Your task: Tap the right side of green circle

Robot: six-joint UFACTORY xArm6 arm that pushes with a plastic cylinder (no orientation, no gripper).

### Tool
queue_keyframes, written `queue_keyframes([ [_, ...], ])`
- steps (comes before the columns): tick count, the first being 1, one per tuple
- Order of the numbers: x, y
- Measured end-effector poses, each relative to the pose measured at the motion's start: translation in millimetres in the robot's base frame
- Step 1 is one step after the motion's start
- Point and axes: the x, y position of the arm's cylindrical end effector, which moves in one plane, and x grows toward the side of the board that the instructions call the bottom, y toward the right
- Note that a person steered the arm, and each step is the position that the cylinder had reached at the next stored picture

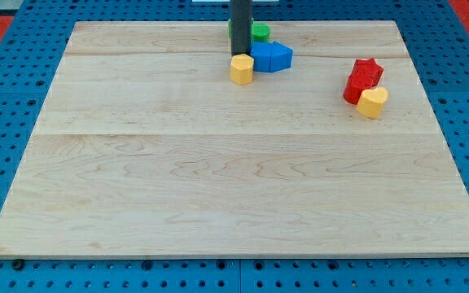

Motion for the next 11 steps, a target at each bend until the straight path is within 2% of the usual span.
queue_keyframes([
  [3,-5,87],
  [5,-47,101],
  [7,-65,79],
  [9,-46,43],
  [11,-25,36],
])
